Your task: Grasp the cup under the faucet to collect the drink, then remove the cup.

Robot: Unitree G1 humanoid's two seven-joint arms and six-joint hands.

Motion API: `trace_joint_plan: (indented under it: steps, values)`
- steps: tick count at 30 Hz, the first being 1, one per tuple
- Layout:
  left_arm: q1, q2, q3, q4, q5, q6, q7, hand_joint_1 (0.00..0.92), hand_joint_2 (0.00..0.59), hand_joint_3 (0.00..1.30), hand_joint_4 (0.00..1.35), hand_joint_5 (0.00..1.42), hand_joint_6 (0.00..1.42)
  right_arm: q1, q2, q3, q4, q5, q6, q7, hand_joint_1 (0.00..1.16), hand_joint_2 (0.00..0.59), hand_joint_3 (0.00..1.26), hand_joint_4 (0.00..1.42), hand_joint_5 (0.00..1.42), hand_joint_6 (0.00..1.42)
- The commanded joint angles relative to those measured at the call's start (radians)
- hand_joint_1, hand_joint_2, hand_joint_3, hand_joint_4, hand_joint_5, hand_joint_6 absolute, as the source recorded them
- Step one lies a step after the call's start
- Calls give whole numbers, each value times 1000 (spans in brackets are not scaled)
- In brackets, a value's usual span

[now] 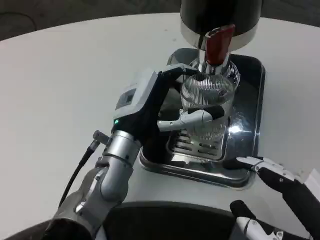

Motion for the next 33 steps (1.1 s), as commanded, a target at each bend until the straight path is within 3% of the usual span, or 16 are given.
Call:
trace_joint_plan:
  steps: [1, 19, 23, 31, 33]
  values:
    - [35, 11, 12, -12, 2, -22, 45, 315, 26, 653, 324, 555, 434, 10, 9, -3, 10, 11, -25, -16, 554, 470, 268, 171, 96, 47]
    - [73, 26, 19, -63, 10, -15, 98, 308, 21, 680, 356, 588, 451, 11, 21, 5, 15, 6, -43, -24, 564, 482, 268, 171, 101, 47]
    - [71, 26, 14, -59, 7, -7, 76, 292, 20, 668, 323, 534, 434, 8, 22, 5, 14, 6, -40, -24, 566, 482, 268, 171, 105, 48]
    - [62, 26, 2, -49, 9, 1, 45, 291, 18, 513, 222, 449, 393, 7, 23, 3, 15, 11, -39, -24, 569, 483, 268, 171, 108, 49]
    - [61, 25, 1, -46, 9, -1, 38, 291, 18, 425, 191, 417, 384, 6, 23, 2, 16, 12, -40, -25, 570, 483, 269, 171, 108, 50]
